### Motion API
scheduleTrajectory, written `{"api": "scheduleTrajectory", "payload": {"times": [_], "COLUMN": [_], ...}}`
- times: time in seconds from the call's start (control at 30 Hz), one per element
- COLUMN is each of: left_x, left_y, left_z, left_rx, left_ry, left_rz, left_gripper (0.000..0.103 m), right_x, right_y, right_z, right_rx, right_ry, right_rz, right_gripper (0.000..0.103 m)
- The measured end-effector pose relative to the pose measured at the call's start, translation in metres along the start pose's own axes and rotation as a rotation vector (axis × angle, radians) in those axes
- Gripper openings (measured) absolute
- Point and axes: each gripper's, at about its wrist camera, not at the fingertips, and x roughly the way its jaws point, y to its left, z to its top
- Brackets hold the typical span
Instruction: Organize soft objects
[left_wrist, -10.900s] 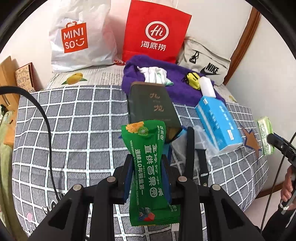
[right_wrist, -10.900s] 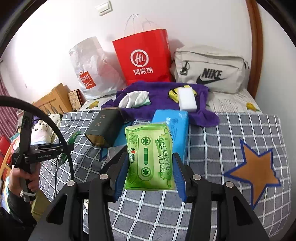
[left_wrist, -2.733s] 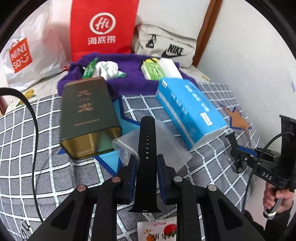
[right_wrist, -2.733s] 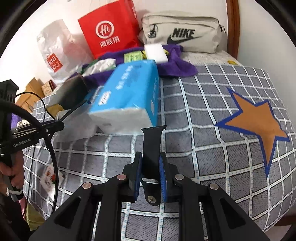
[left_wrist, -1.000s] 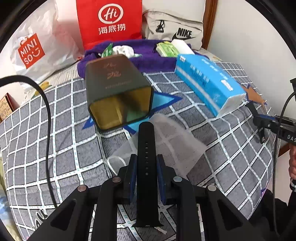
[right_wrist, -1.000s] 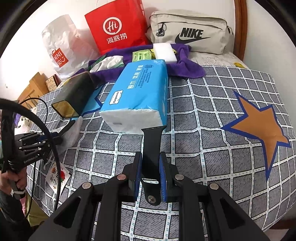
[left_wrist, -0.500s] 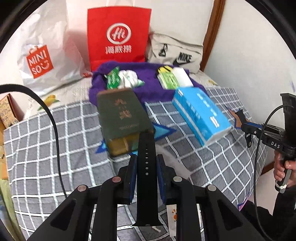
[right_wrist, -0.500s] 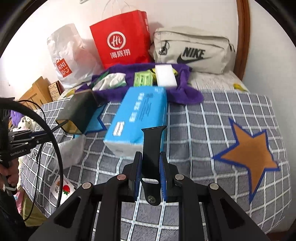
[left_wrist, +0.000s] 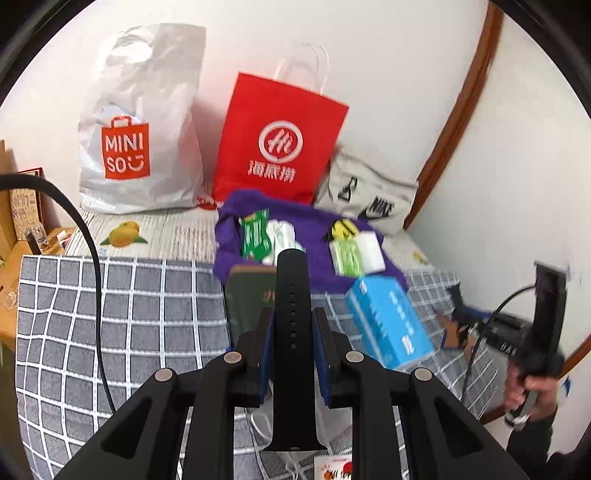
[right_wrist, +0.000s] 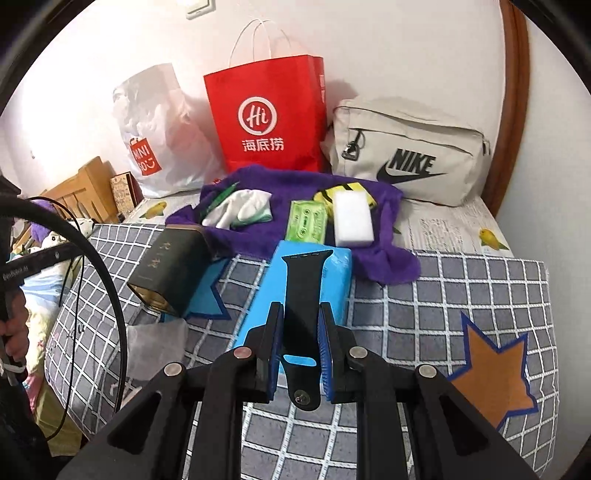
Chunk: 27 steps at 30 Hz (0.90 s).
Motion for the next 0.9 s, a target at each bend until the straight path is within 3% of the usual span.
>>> {"api": "scheduleTrajectory", "payload": {"times": [0.3,0.43,0.9], "left_x": [0.01,0.02,0.058], "left_y": [0.013,0.019,0.024], "left_z": [0.03,0.04,0.06], "left_rx": [-0.04,-0.066,-0.04], "left_ry": [-0.057,-0.064,-0.069], "left_rz": [0.044,0.023,0.114], "left_gripper": [0.02,0.02,0.02], "right_x": [0.017,0.022,0.039], "right_y": [0.007,0.008,0.004], "right_z": [0.018,0.028,0.063], "right_rx": [0.004,0.005,0.018], "right_ry": [0.008,0.005,-0.024], "right_rz": [0.006,0.002,0.011], "right_gripper": [0.019,0.019,0.019]}}
